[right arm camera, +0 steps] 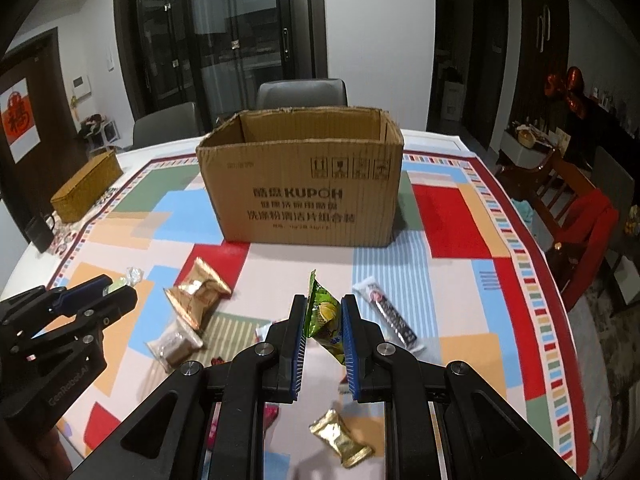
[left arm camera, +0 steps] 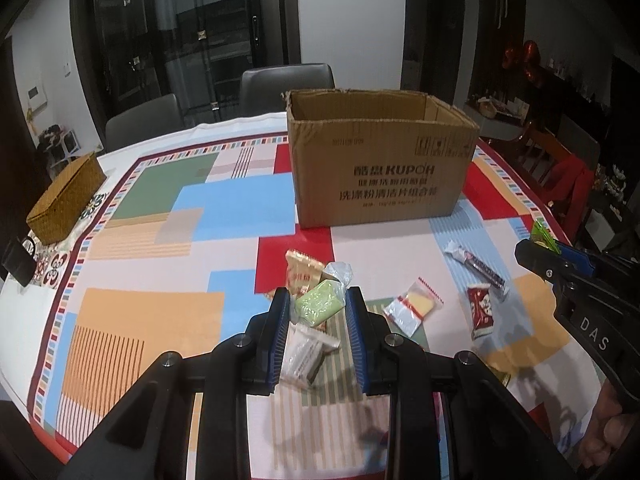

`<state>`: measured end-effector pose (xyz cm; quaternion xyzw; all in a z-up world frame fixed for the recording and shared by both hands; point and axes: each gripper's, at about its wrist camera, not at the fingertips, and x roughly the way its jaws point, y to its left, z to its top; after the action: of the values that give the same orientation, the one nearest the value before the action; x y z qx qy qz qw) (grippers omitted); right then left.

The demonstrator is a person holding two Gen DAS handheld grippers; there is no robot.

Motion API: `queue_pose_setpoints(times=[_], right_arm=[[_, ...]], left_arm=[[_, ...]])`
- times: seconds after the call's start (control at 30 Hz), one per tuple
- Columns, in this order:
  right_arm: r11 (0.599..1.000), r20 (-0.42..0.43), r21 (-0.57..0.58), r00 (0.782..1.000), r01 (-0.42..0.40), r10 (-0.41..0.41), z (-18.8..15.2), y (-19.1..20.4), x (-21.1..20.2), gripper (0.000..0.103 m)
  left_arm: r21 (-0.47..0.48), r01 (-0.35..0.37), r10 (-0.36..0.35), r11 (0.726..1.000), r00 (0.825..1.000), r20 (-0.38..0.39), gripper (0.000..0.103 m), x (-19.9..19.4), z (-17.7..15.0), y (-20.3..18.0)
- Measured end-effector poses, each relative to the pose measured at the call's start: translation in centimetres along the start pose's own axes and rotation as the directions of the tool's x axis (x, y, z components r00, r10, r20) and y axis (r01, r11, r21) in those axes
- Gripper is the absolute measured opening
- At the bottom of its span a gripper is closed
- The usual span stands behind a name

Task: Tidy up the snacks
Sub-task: 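Lift the green-and-yellow packet with the right tool toward the cardboard box, then lower the packet into the box and open the right tool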

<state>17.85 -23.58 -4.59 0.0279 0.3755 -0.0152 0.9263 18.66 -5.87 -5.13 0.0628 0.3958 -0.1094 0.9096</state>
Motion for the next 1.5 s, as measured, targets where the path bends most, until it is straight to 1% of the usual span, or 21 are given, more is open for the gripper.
queue_pose_setpoints(times=[0.47, 0.7, 1.07, 1.17, 1.3, 1.5], right_arm=[[1.000, 0.082, -0.003, 0.997, 0.008, -0.008, 3.6, -1.0, -0.4, 0.018], [1.000, 0.109, -0.028, 0.994, 0.006, -0.003, 5.4, -1.0, -0.5, 0.018], [1.000, 0.135, -0.012, 0.991, -0.018, 0.019, 8.4, -1.7, -0.1, 0.018], [1.000, 0.152, -0.015, 0.988, -0.009, 0.011, 9.6, -1.9, 0.0, 0.018], [1.000, 0.173, -0.017, 0.985, 0.003, 0.000, 11.0, -2.1, 0.2, 0.018], [1.000, 0.195, -0.011, 0.981, 0.023, -0.020, 13.1, -2.6, 0.8, 0.018]], left_arm=[[0.021, 0.013, -0.014, 1.000, 0.999, 0.052, 0.028, -0.2, 3.5, -0.4], [0.037, 0.017, -0.020, 0.999, 0.996, 0.092, 0.028, -0.6, 5.8, -0.8], [0.045, 0.027, -0.033, 0.999, 0.991, 0.128, 0.029, -0.2, 9.3, -0.9], [0.054, 0.024, -0.031, 0.998, 0.990, 0.137, 0.029, 0.0, 10.3, -1.1], [0.041, 0.031, -0.036, 0.999, 0.990, 0.136, 0.029, 0.8, 11.7, -1.0], [0.022, 0.023, -0.026, 0.999, 0.988, 0.150, 0.029, 1.5, 13.7, -0.6]])
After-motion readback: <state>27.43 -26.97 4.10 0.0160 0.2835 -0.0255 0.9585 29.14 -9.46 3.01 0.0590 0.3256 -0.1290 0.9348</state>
